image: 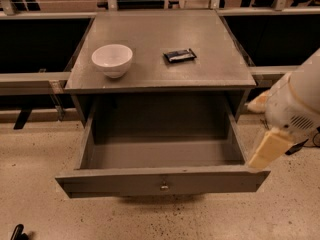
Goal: Close top drawer
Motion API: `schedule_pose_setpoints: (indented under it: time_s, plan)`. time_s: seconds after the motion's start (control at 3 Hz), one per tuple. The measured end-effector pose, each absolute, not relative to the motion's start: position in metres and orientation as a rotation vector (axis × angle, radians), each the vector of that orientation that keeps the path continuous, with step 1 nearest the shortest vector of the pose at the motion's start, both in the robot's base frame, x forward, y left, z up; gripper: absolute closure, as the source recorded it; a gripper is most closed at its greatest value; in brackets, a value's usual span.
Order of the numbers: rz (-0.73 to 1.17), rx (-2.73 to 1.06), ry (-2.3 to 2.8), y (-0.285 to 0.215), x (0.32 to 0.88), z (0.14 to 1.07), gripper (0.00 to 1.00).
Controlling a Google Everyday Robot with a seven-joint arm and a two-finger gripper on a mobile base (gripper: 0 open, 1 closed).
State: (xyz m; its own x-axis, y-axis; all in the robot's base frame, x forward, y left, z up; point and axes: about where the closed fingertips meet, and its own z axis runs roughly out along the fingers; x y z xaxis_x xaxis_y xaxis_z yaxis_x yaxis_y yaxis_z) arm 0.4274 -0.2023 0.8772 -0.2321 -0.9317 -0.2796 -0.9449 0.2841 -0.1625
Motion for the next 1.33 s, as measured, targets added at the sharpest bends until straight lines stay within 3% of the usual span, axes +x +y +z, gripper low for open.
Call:
schedule_pose_setpoints:
  time_s: [1.0, 1.33]
  plan:
    - [0.293, -1.894, 2.2, -0.167, 0.37, 0.721, 0.88]
    - [0.319, -1.95, 2.141, -0.147, 0.367, 0.695, 1.0]
